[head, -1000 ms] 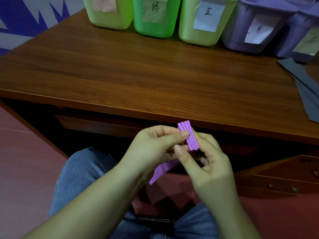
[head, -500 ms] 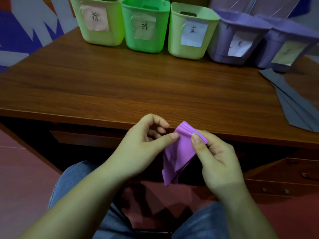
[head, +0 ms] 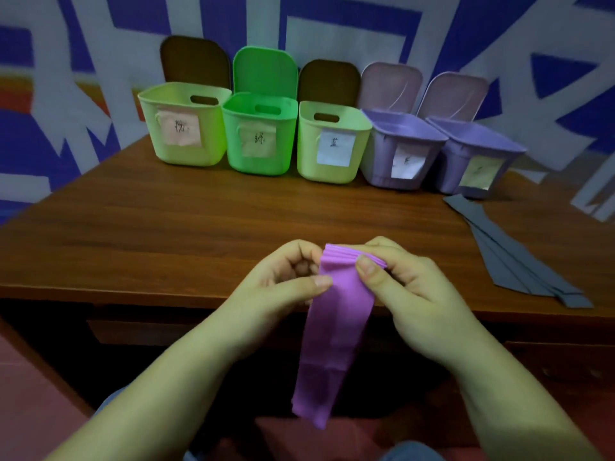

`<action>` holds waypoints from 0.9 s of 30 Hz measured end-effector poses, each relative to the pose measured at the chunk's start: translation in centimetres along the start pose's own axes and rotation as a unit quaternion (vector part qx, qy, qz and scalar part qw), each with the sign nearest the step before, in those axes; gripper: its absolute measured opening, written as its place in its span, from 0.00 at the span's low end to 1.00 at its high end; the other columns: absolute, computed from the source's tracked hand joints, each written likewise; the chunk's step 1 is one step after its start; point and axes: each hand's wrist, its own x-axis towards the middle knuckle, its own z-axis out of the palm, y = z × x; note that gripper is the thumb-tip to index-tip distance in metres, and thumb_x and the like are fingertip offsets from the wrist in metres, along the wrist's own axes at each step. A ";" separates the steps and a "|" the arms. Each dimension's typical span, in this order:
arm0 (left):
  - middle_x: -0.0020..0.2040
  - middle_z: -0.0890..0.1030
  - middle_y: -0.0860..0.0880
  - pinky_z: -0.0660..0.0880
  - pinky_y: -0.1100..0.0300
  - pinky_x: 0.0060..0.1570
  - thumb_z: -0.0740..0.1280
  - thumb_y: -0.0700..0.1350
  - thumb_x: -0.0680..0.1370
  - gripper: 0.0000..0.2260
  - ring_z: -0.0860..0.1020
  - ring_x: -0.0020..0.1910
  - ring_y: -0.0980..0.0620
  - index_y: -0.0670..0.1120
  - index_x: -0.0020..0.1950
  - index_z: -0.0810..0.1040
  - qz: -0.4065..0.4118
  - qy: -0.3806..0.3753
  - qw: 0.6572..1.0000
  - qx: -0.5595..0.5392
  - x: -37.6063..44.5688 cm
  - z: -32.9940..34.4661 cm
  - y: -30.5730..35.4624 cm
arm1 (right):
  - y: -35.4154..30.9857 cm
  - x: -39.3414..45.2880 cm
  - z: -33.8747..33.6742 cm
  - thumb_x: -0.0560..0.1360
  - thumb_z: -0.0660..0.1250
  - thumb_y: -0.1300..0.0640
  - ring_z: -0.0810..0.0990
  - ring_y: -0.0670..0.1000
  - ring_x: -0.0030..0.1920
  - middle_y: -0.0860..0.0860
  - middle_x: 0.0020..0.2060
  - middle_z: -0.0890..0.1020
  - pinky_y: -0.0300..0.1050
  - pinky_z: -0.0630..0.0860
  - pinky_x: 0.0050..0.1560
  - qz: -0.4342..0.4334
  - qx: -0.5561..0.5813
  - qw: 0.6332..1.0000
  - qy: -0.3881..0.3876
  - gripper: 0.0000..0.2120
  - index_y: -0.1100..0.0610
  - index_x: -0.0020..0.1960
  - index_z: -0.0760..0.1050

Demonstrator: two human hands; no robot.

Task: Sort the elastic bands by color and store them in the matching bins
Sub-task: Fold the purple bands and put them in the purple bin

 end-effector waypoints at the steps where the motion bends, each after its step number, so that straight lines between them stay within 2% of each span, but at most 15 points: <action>1: 0.43 0.79 0.43 0.74 0.63 0.40 0.72 0.41 0.66 0.13 0.77 0.39 0.52 0.42 0.48 0.75 0.011 -0.008 1.000 0.001 0.4 0.2 0.4 | -0.6 0.5 -0.4 0.76 0.60 0.46 0.77 0.46 0.45 0.53 0.43 0.76 0.34 0.70 0.50 -0.002 -0.008 1.000 -0.009 0.12 0.42 0.54 0.80; 4: 0.41 0.82 0.46 0.77 0.64 0.41 0.73 0.37 0.65 0.10 0.79 0.41 0.54 0.43 0.43 0.77 0.064 0.029 0.997 0.035 1.8 1.0 1.4 | -2.1 2.0 -1.9 0.75 0.62 0.50 0.76 0.47 0.44 0.54 0.43 0.75 0.32 0.70 0.47 -0.005 -0.044 0.999 -0.022 0.09 0.43 0.51 0.79; 6: 0.38 0.80 0.45 0.76 0.65 0.40 0.73 0.36 0.64 0.10 0.77 0.38 0.53 0.41 0.41 0.76 0.090 0.061 0.993 0.048 2.8 1.5 2.1 | -3.1 2.9 -3.0 0.72 0.64 0.49 0.78 0.49 0.46 0.55 0.45 0.78 0.36 0.72 0.49 0.000 -0.065 0.998 -0.020 0.10 0.42 0.51 0.79; 9: 0.31 0.78 0.49 0.74 0.69 0.34 0.74 0.32 0.65 0.11 0.75 0.32 0.58 0.41 0.38 0.73 0.107 0.083 0.988 0.069 3.7 2.2 2.9 | -4.5 4.3 -4.6 0.68 0.73 0.46 0.81 0.45 0.46 0.49 0.45 0.83 0.40 0.77 0.51 0.016 -0.102 0.994 -0.033 0.11 0.47 0.48 0.81; 11: 0.30 0.76 0.50 0.72 0.70 0.32 0.71 0.33 0.65 0.09 0.74 0.30 0.60 0.40 0.38 0.72 0.115 0.082 0.987 0.080 4.2 2.4 3.3 | -5.3 5.4 -5.2 0.69 0.74 0.49 0.81 0.47 0.44 0.49 0.42 0.84 0.44 0.78 0.49 0.020 -0.144 0.988 -0.046 0.09 0.51 0.47 0.82; 12: 0.31 0.77 0.50 0.73 0.69 0.32 0.73 0.34 0.64 0.10 0.74 0.30 0.59 0.40 0.39 0.73 0.114 0.073 0.987 0.084 4.3 2.3 3.5 | -5.7 5.9 -5.5 0.70 0.73 0.51 0.81 0.48 0.44 0.50 0.41 0.84 0.46 0.78 0.48 0.015 -0.165 0.985 -0.055 0.08 0.53 0.46 0.82; 14: 0.35 0.80 0.48 0.75 0.67 0.35 0.78 0.36 0.63 0.15 0.77 0.34 0.57 0.41 0.44 0.76 0.087 0.020 0.993 0.073 4.5 1.7 3.9 | -6.5 6.8 -5.7 0.72 0.71 0.53 0.81 0.50 0.45 0.51 0.41 0.84 0.48 0.77 0.49 0.006 -0.186 0.979 -0.082 0.07 0.55 0.47 0.82; 16: 0.40 0.81 0.49 0.76 0.65 0.37 0.74 0.43 0.61 0.17 0.79 0.37 0.56 0.45 0.48 0.80 0.039 -0.040 0.996 0.066 4.5 1.4 4.3 | -7.0 7.3 -5.7 0.73 0.69 0.53 0.81 0.52 0.45 0.52 0.42 0.84 0.49 0.77 0.49 -0.001 -0.182 0.977 -0.108 0.07 0.55 0.47 0.82; 18: 0.42 0.81 0.49 0.75 0.66 0.38 0.71 0.47 0.59 0.18 0.79 0.38 0.56 0.46 0.48 0.83 0.002 -0.072 0.994 0.079 4.8 1.5 4.5 | -7.4 7.8 -5.4 0.74 0.68 0.53 0.80 0.56 0.40 0.54 0.40 0.83 0.50 0.77 0.43 0.003 -0.169 0.978 -0.123 0.07 0.55 0.47 0.81; 20: 0.43 0.84 0.51 0.75 0.64 0.42 0.69 0.46 0.58 0.17 0.80 0.41 0.56 0.49 0.45 0.85 -0.023 -0.094 0.993 0.064 5.3 1.8 4.2 | -7.3 8.3 -5.3 0.75 0.67 0.53 0.78 0.51 0.32 0.52 0.37 0.81 0.46 0.76 0.36 0.007 -0.173 0.977 -0.122 0.06 0.54 0.46 0.80; 22: 0.45 0.85 0.46 0.76 0.62 0.49 0.68 0.44 0.57 0.18 0.82 0.45 0.53 0.46 0.45 0.86 -0.056 -0.105 0.993 0.005 5.9 1.9 3.7 | -6.8 8.9 -5.2 0.75 0.66 0.51 0.79 0.46 0.36 0.48 0.38 0.81 0.43 0.76 0.40 -0.005 -0.225 0.968 -0.109 0.05 0.51 0.46 0.78; 24: 0.46 0.84 0.41 0.77 0.58 0.53 0.73 0.45 0.55 0.22 0.83 0.46 0.48 0.41 0.48 0.84 -0.089 -0.124 0.987 -0.047 6.3 1.9 3.0 | -6.0 9.3 -5.1 0.76 0.66 0.50 0.80 0.50 0.41 0.49 0.40 0.82 0.48 0.78 0.45 -0.003 -0.253 0.962 -0.100 0.05 0.50 0.46 0.78; 27: 0.48 0.84 0.38 0.77 0.56 0.52 0.77 0.49 0.56 0.26 0.83 0.45 0.45 0.40 0.51 0.83 -0.136 -0.144 0.975 -0.098 6.4 1.4 1.7 | -4.7 9.6 -4.9 0.76 0.65 0.50 0.79 0.49 0.41 0.50 0.41 0.82 0.47 0.75 0.45 0.003 -0.274 0.958 -0.085 0.06 0.51 0.46 0.78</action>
